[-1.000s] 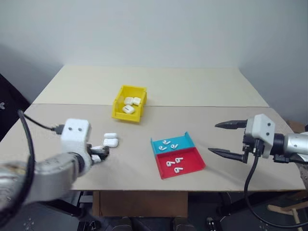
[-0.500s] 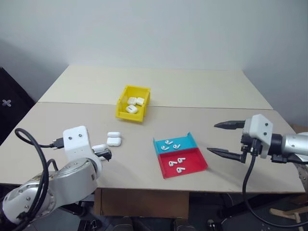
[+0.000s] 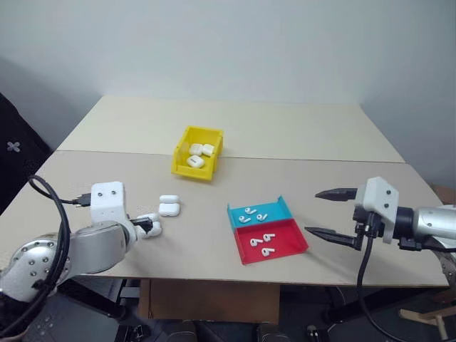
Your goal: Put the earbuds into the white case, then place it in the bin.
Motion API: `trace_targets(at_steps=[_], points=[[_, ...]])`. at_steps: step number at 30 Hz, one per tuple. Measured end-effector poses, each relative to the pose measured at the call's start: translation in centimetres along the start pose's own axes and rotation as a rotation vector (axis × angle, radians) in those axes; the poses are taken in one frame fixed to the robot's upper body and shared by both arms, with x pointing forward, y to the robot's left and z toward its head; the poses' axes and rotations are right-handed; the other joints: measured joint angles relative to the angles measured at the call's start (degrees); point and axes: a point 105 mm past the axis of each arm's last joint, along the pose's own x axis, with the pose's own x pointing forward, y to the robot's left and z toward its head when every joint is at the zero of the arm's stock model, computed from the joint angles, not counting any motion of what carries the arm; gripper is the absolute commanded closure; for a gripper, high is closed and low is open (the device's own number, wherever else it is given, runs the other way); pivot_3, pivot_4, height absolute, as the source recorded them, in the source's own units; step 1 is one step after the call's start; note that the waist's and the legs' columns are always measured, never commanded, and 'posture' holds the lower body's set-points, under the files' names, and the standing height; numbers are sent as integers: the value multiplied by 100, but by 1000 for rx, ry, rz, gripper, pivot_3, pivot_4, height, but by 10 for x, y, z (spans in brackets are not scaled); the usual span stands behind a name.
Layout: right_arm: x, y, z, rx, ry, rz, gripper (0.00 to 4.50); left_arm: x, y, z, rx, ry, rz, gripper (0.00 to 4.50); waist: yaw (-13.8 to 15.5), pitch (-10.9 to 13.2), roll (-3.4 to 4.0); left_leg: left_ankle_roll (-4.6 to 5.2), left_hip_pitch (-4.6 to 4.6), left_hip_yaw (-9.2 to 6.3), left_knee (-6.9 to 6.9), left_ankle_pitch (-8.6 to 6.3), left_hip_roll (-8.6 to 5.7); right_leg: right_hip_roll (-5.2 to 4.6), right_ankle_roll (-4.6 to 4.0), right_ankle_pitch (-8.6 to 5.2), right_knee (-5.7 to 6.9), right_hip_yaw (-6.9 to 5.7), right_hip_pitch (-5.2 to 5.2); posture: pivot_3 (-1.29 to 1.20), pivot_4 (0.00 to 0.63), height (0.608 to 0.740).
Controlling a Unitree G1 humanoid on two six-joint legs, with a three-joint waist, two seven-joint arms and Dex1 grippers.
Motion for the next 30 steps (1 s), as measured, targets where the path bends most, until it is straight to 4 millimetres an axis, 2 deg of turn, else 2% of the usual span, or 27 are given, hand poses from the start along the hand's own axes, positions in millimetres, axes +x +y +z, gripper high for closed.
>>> trace_targets(at_steps=[9, 20, 25, 30], points=[[-2, 1, -1, 7, 6, -12, 8, 8, -10, -13, -71, 73, 36, 0, -8, 1, -2, 0, 1, -4, -1, 0, -1, 1, -18, 16, 2, 0, 2, 0, 150, 740], [-4, 5, -1, 3, 10, -11, 8, 16, -16, -9, -66, 99, 39, 0, -12, 1, -3, 0, 3, -5, -2, 0, -2, 0, -18, 15, -1, -2, 5, 0, 150, 740], [-4, 7, -2, 5, 13, -14, 8, 21, -16, -13, -52, 130, 50, 0, -10, 2, -5, 0, 1, -7, -2, 0, -2, 0, -17, 16, -3, -3, 4, 0, 150, 740], [-3, 10, -3, 12, 15, -23, 8, 26, -13, -8, -30, 140, 68, 0, -8, 2, -5, 0, 1, -8, -2, 0, -3, 0, -12, 12, -3, -4, 4, 0, 150, 740]])
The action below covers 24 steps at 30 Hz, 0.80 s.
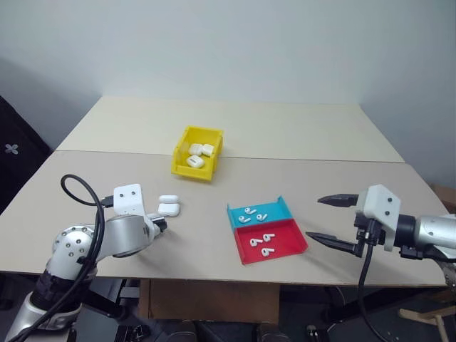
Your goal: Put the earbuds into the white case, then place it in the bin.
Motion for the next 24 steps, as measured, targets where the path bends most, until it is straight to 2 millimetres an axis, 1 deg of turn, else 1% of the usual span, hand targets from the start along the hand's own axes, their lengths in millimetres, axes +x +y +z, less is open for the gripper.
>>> trace_targets(at_steps=[4, 10, 15, 24], points=[[0, 5, -3, 9, 12, 1, 8, 3, 2, 4, 40, 5, 5, 0, -1, 0, 0, -1, -1, 0, 0, -1, 0, 0, 0, 0, -2, 0, 0, 0, 150, 740], [-1, 3, -6, 22, 24, -25, 8, 6, 3, 1, 66, 25, 6, 0, -8, 1, -1, -1, -2, -1, -1, -1, 0, 0, -1, 0, -1, -1, -3, 0, 150, 740], [-1, 3, -4, 18, 20, -35, 8, 9, -2, -3, 59, 47, -13, 0, -3, 2, -3, -2, -4, -1, -1, -1, 0, 0, -3, -1, -5, -1, -2, 0, 150, 740], [0, 3, -3, 15, 16, -37, 8, 11, -2, -4, 54, 58, -11, 0, -4, 2, -4, -2, -4, -3, -2, -1, -1, -1, -4, -1, -6, -2, -3, 0, 150, 740]])
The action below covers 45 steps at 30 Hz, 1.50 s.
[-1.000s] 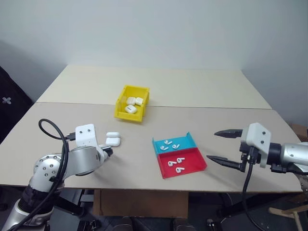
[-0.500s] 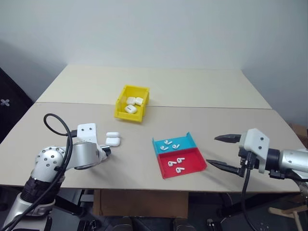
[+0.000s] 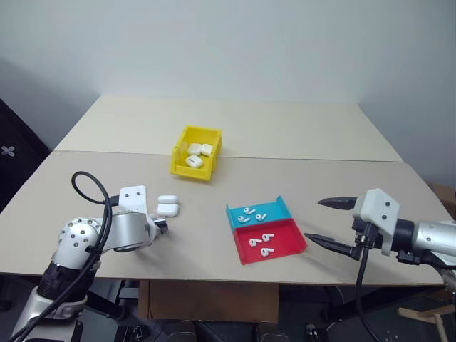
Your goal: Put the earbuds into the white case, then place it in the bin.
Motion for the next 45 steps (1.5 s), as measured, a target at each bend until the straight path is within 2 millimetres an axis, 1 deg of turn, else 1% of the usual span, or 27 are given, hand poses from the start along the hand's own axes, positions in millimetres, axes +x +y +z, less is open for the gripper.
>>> trace_targets(at_steps=[3, 6, 8, 10, 18, 21, 23, 26, 29, 31, 32, 33, 34, 35, 36, 38, 39, 40, 41, 43, 45], points=[[0, 0, 0, 0, 0, 0, 8, 0, 0, 0, 0, 1, 0, 0, -2, 0, 0, 0, 0, 0, 0, 0, 0, 0, 0, 0, -1, 0, 0, 0, 150, 740], [0, 0, 0, 1, 1, 0, 0, 1, 2, 0, 3, 2, 7, 562, -2, 0, 0, 0, -1, 0, -1, 0, 0, 0, 1, 0, -3, 0, 0, 0, 150, 740], [0, 1, -1, 4, 3, 1, 0, 1, 2, -1, 2, 5, 11, 1261, 0, 0, 0, -1, -1, 0, -1, 0, 0, 0, 1, -1, -4, 0, 0, 0, 150, 740], [0, 1, -1, 5, 4, 2, 0, 2, 3, 0, 1, 7, 15, 1748, -2, 0, 0, -1, -1, 0, -1, 0, 0, 0, 1, -1, -5, 0, 0, 0, 150, 740], [0, 2, -3, 11, 14, -1, 0, 2, 5, -1, 14, 6, 25, 1751, -5, 0, 0, -1, -1, 0, -2, -1, 1, 0, 1, -1, -5, 0, 0, 0, 150, 740], [0, 4, -6, 20, 23, 4, 0, 1, 10, 0, 48, -4, 56, 1751, -9, 1, -1, -1, -3, 0, -4, -1, 1, 0, 2, -2, -8, 0, -3, 0, 150, 740], [-1, 4, -6, 16, 27, 9, 0, -2, 13, 4, 57, -22, 66, 1751, -6, 1, -2, -1, -5, 0, -4, -1, 0, 0, 3, -2, -10, 0, -4, 0, 150, 740], [-2, 3, -5, -3, 41, 19, 0, -11, 28, 16, 91, -80, 90, 1751, -17, 4, -7, -2, -10, 1, -11, -1, 1, 0, 3, -2, -17, 0, -10, 0, 150, 740], [-2, -5, 7, -43, 12, -3, 0, -32, 38, 34, 162, -183, 43, 1751, -27, 6, -10, -6, -45, 3, -15, 3, 2, 1, 8, 5, -26, 0, -46, 0, 150, 740], [-3, -11, 15, -70, -7, -25, 0, -50, 33, 50, 208, -277, -23, 1751, -7, 6, -9, -7, -48, 3, -20, 2, 2, 1, 5, 7, -37, -2, -46, 0, 150, 740], [-4, -12, 17, -83, -4, -21, 0, -59, 30, 57, 270, -332, -27, 1751, 21, 6, -10, -7, -50, 3, -21, 2, 1, -1, 5, 7, -41, -6, -44, 0, 150, 740], [-4, -11, 20, -100, 8, -4, 0, -64, 28, 61, 330, -360, -15, 1751, 43, 5, -7, -7, -51, 3, -25, 2, -1, -3, 6, 7, -49, -6, -45, 0, 150, 740], [-5, -10, 22, -115, 28, 16, 0, -64, 28, 62, 397, -368, 16, 1751, 63, 4, -5, -7, -50, 4, -27, 2, -3, -5, 10, 5, -51, -6, -42, 0, 150, 740], [-6, -7, 24, -129, 46, 39, 0, -60, 29, 63, 433, -369, 51, 1751, 71, 2, -2, -7, -49, 5, -32, 2, -3, -5, 11, 4, -52, -6, -42, 0, 150, 740], [-5, -5, 27, -139, 50, 51, 0, -54, 30, 64, 437, -365, 72, 1751, 71, 2, -3, -7, -49, 5, -36, 2, -2, -4, 11, 4, -52, -6, -44, 0, 150, 740], [-4, -1, 30, -143, 48, 56, 0, -42, 24, 64, 441, -381, 76, 1751, 70, 8, -14, -13, -55, 3, -38, 6, 0, 0, 9, 10, -50, -7, -53, 0, 150, 740], [-3, 0, 32, -141, 43, 49, 0, -41, 16, 65, 471, -424, 55, 1751, 69, 10, -17, -18, -58, 3, -39, 9, 0, 0, 0, 25, -53, -7, -53, 0, 150, 740], [-2, 2, 35, -137, 38, 54, 0, -46, -2, 67, 497, -492, -24, 1751, 69, 11, -18, -22, -63, 3, -38, 9, -1, -2, 1, 27, -57, -7, -54, 0, 150, 740], [-2, 3, 35, -134, 37, 59, 0, -50, -11, 68, 506, -531, -70, 1751, 69, 11, -18, -23, -68, 4, -38, 8, -1, -2, 1, 27, -62, -7, -55, 0, 150, 740], [0, 8, 36, -131, 38, 91, 0, -64, -37, 71, 525, -639, -214, 1751, 69, 11, -18, -24, -70, 4, -39, 8, -1, -2, 5, 31, -64, -9, -55, 0, 150, 740], [5, 16, 35, -130, 47, 128, 0, -77, -56, 71, 534, -729, -348, 1751, 65, 11, -18, -24, -70, 3, -40, 8, -1, -2, 26, 43, -63, -9, -57, 0, 150, 740]])
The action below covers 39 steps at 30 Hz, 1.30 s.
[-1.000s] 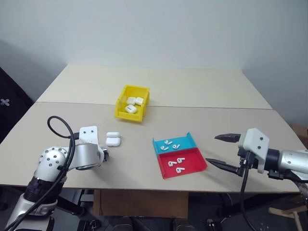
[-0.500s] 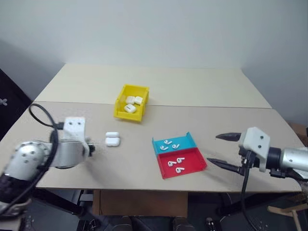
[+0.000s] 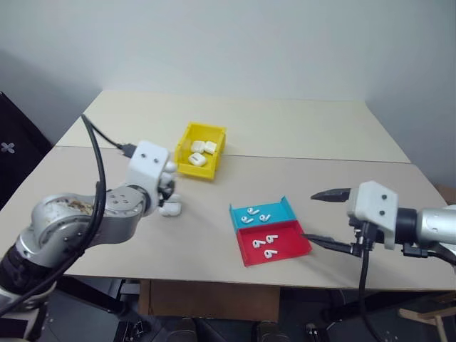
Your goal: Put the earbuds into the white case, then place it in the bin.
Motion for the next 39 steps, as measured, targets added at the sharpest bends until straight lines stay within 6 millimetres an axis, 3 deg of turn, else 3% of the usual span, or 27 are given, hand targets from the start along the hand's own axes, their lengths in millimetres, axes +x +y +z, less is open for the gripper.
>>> trace_targets(at_steps=[5, 9, 16, 21, 25, 28, 31, 33, 39], points=[[5, 3, 0, -6, 6, 13, 0, -15, -26, 29, -51, -509, -161, 1751, -82, -8, 14, 1, 10, 4, -3, 0, 0, -1, -4, 2, -5, 5, 10, 0, 150, 740], [7, -1, 3, -32, 7, 9, 0, -32, -48, 20, -177, -730, -390, 1751, -72, -8, 14, 5, 4, 4, 14, 1, 5, 0, -35, -14, 1, 3, 9, 0, 150, 740], [7, -6, 1, -61, 8, 11, 0, -45, -55, -2, -178, -925, -683, 1751, -73, -13, 22, 19, -3, 4, 42, 0, 6, 0, 10, -29, 6, 4, 15, 0, 150, 740], [9, -2, 0, -70, 79, 101, 0, -55, -58, -29, -126, -940, -890, 1751, -146, -28, 54, 27, -7, 6, 43, -5, 7, 1, 13, -25, 11, 9, 6, 0, 150, 740], [12, -5, 20, -87, 121, 171, 0, -61, -63, -38, -187, -980, -964, 1751, -198, -31, 58, 29, -4, 3, 46, -5, 13, 5, 12, -28, 15, 5, 6, 0, 150, 740], [22, 4, 28, -149, 159, 259, 0, -60, -61, -45, -205, -973, -988, 1751, -222, -33, 61, 30, -1, 2, 46, -4, 13, 6, 13, -30, 17, 4, 7, 0, 150, 740], [36, 13, 25, -224, 222, 344, 516, -61, -62, -52, -208, -964, -1022, 1751, -235, -34, 63, 30, -4, 4, 47, -4, 13, 5, 12, -30, 17, 6, 1, 0, 150, 740], [48, 18, 25, -263, 238, 388, 1118, -62, -63, -55, -208, -958, -1046, 1751, -236, -34, 63, 30, -7, 4, 47, -4, 13, 5, 13, -30, 19, 5, -3, 0, 150, 740], [71, 21, 20, -272, 292, 441, 1118, -64, -55, -64, -179, -869, -1071, 1751, -230, -34, 64, 35, -10, 4, 47, -7, 14, 6, 41, -8, 23, 4, -7, 0, 150, 740]])
